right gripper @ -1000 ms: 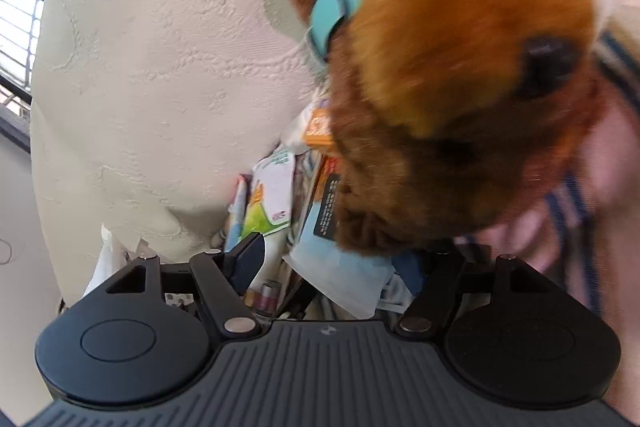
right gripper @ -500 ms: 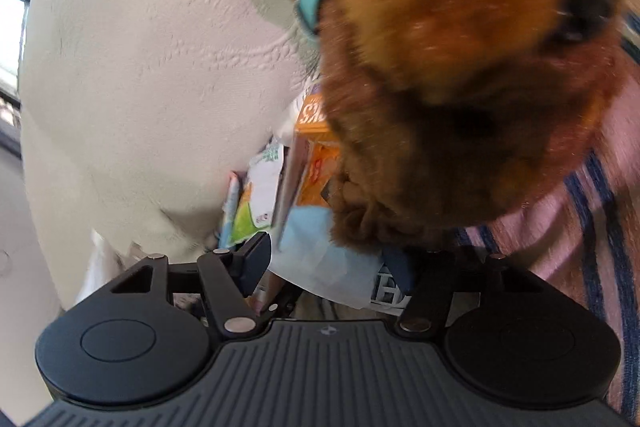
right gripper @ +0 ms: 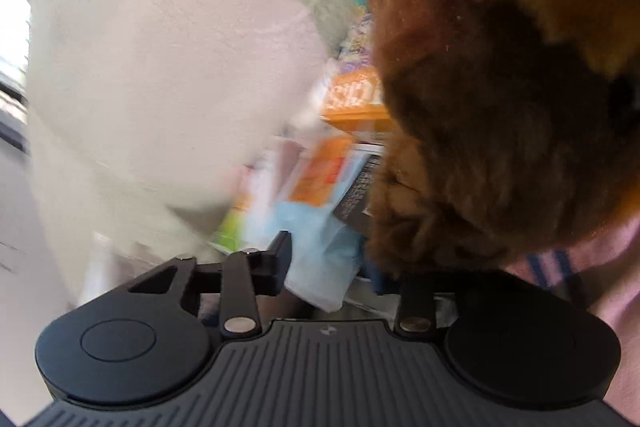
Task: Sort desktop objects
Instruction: 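Reach past the plush dog and grasp the blue face mask packet with the right gripper, then grasp the white nail-file strip with the left gripper while the right gripper holds the mask packet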
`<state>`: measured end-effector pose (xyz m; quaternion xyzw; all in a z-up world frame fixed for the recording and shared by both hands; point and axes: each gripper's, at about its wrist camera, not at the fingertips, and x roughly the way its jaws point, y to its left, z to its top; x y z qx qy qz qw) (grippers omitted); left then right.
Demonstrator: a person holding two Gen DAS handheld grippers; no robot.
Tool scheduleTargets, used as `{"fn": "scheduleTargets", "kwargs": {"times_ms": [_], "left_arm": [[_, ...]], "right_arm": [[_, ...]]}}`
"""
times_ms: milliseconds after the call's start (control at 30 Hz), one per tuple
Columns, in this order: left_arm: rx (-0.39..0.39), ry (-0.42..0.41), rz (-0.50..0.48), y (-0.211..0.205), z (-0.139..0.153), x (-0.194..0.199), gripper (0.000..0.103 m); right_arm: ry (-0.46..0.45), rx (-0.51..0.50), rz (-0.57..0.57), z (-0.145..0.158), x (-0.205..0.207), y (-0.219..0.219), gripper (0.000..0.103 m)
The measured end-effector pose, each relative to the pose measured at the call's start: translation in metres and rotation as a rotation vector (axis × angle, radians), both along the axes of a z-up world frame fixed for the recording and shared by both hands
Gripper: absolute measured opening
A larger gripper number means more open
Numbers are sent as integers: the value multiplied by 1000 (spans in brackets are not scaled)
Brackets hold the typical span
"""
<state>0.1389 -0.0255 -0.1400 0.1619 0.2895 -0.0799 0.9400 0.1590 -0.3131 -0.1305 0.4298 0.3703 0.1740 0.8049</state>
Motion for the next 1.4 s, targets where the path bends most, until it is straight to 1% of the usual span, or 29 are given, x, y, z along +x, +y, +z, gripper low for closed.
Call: {"fn": "scheduleTargets", "kwargs": {"times_ms": [100, 167, 200, 233, 267, 300, 333, 467, 600, 667, 767, 867, 900, 933, 967, 1000, 1033, 1067, 1100, 1133, 1200, 1267, 1333, 1400], "left_arm": [[-17, -2, 8, 3, 1, 0, 99], [-14, -4, 14, 3, 2, -1, 99], [-10, -6, 12, 3, 1, -2, 99], [-5, -6, 9, 3, 1, -4, 99], [2, -6, 7, 3, 1, -5, 99], [9, -7, 8, 4, 1, -5, 99], [12, -7, 10, 4, 0, -5, 99], [2, -16, 12, 8, 2, -7, 99], [13, -55, -10, 7, 4, -16, 99], [28, -62, -17, 4, 4, -17, 99], [51, -45, -27, -2, 2, -10, 99], [61, 14, -8, -7, -5, 4, 98], [56, 18, -4, -7, -5, 7, 98], [49, 23, -3, -7, -4, 10, 98], [41, 28, -4, -7, -3, 12, 98], [38, 28, -5, -7, -2, 14, 98], [38, 28, -7, -8, -2, 15, 98], [41, 24, -7, -9, -3, 15, 98], [44, 20, -7, -9, -3, 14, 98], [44, 17, -8, -9, -4, 13, 98], [37, 15, -8, -9, -5, 11, 98], [36, 16, -9, -8, -5, 12, 98], [38, 16, -10, -8, -5, 12, 98], [37, 15, -10, -8, -5, 11, 98]], "right_arm": [[13, 64, -7, -2, 6, 0, 39], [32, 130, -20, -6, 14, 2, 42], [29, 139, -21, -7, 18, 5, 40], [28, 133, -13, -8, 21, 9, 34], [32, 108, -14, -9, 23, 13, 9], [37, 76, -13, -10, 24, 17, 1], [35, 60, -15, -11, 24, 19, 1], [-19, 89, -28, -8, 12, 9, 0], [-121, 56, -32, 16, -1, -4, 0], [-155, 65, -35, 26, -7, -11, 0], [-204, 69, -44, 38, -14, -22, 0], [-222, 58, -37, 42, -18, -28, 0], [-223, 45, -35, 39, -12, -15, 0], [-218, 39, -24, 39, -12, -14, 0], [-195, 40, -3, 38, -5, -1, 1], [-150, 44, 21, 35, 0, -10, 5], [-96, 40, 36, 30, 0, -8, 10], [-51, 25, 42, 24, 0, -7, 34], [-35, 12, 32, 19, -2, -7, 69], [-34, 3, 9, 13, -4, -7, 77], [-28, 24, -11, 5, -2, -12, 71], [-4, 67, -19, -7, 21, -15, 69], [-1, 68, -23, -6, 15, -19, 68], [0, 72, -15, -6, 23, -17, 69]]}}
